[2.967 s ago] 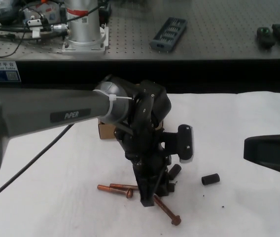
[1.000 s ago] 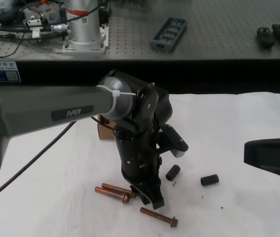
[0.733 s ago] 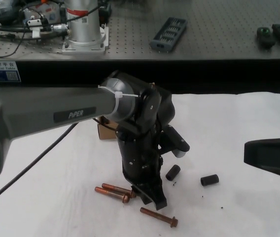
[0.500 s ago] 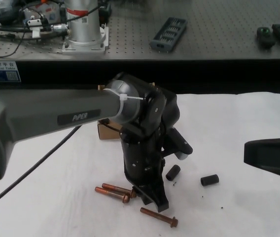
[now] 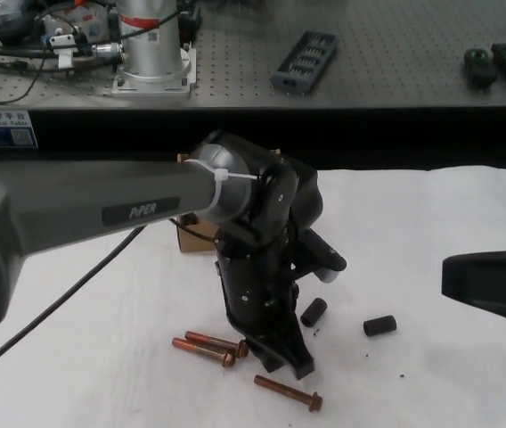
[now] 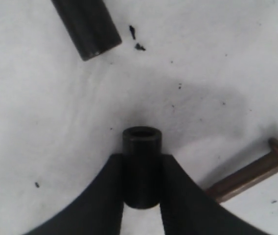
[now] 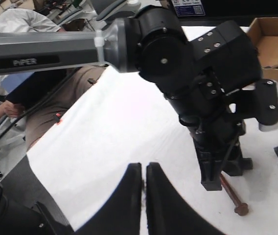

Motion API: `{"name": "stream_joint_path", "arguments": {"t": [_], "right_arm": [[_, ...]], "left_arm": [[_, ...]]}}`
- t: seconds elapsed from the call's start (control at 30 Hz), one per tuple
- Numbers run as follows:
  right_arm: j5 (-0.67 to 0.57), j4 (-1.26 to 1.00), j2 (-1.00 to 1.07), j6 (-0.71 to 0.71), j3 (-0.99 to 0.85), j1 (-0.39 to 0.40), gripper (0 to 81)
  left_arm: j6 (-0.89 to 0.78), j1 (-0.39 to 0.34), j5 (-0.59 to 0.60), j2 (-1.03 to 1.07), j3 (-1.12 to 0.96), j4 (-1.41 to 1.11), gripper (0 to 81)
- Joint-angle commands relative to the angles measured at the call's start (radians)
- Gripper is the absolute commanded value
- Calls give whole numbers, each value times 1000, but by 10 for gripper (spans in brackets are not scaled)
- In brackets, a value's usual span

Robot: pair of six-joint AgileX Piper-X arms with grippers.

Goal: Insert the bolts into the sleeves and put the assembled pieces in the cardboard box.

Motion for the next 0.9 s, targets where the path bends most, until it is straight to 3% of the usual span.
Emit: {"name": "stream_joint_path", "arguments": {"t": [0.0, 0.1, 0.4, 0.63, 0.87], "right_arm": [[66, 61, -1, 1, -1, -5, 43], [81, 123, 34, 1, -1, -5, 43], [-66, 35, 261, 100, -1, -5, 43], [-182, -210, 464, 370, -1, -5, 43], [-249, -294, 686, 464, -1, -5, 11]], "left_arm": [[-181, 5, 79, -32, 21, -20, 6], [-225, 31, 108, -94, 21, -72, 6], [-265, 152, 89, -325, 30, -104, 6], [-240, 310, 94, -477, 30, -61, 6], [-161, 388, 112, -598, 45, -13, 6]]}}
